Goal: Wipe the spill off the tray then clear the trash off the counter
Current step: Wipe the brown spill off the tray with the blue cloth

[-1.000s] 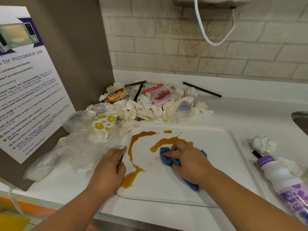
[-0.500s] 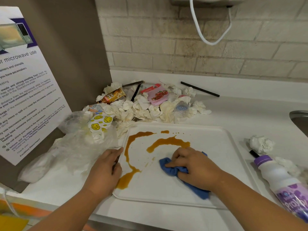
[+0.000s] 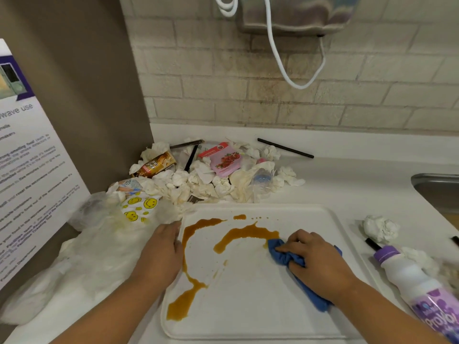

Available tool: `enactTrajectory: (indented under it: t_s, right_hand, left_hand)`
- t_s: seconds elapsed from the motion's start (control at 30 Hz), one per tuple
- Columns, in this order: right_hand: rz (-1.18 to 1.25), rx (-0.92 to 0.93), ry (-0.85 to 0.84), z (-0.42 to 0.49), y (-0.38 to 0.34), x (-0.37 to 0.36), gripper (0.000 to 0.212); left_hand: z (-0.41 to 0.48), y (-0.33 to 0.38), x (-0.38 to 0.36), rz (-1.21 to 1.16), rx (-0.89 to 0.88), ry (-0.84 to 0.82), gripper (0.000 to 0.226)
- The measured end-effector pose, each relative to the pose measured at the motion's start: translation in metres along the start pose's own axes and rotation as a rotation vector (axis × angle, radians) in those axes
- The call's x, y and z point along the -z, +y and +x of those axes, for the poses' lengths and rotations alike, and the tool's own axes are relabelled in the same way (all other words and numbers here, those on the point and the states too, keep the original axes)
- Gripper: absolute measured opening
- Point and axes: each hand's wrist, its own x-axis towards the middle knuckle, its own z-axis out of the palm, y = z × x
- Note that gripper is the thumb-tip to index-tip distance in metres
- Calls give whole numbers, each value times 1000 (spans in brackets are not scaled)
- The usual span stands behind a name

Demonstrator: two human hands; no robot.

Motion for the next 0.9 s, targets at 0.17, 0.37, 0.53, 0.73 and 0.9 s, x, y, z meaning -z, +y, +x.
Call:
enactTrajectory:
  t_s: [0.17, 0.37, 0.53, 0.73, 0.9]
  right_hand:
    - [111, -108, 47, 10, 4, 10, 29]
    - [-208, -185, -38, 24, -12, 7, 33]
    - [-114, -265, -11, 38, 0, 6, 35]
    - [-88, -181, -42, 54, -4, -1, 34]
    - [-110, -134, -59, 64, -1, -2, 37]
  left_hand:
    - [36, -8, -5, 36, 10, -47, 40]
    - [33, -18, -9, 35, -36, 3, 43]
    - [34, -20, -11, 22, -54, -14, 45]
    - [35, -22, -12, 15, -64, -5, 44]
    - [35, -20, -12, 23, -66, 0, 45]
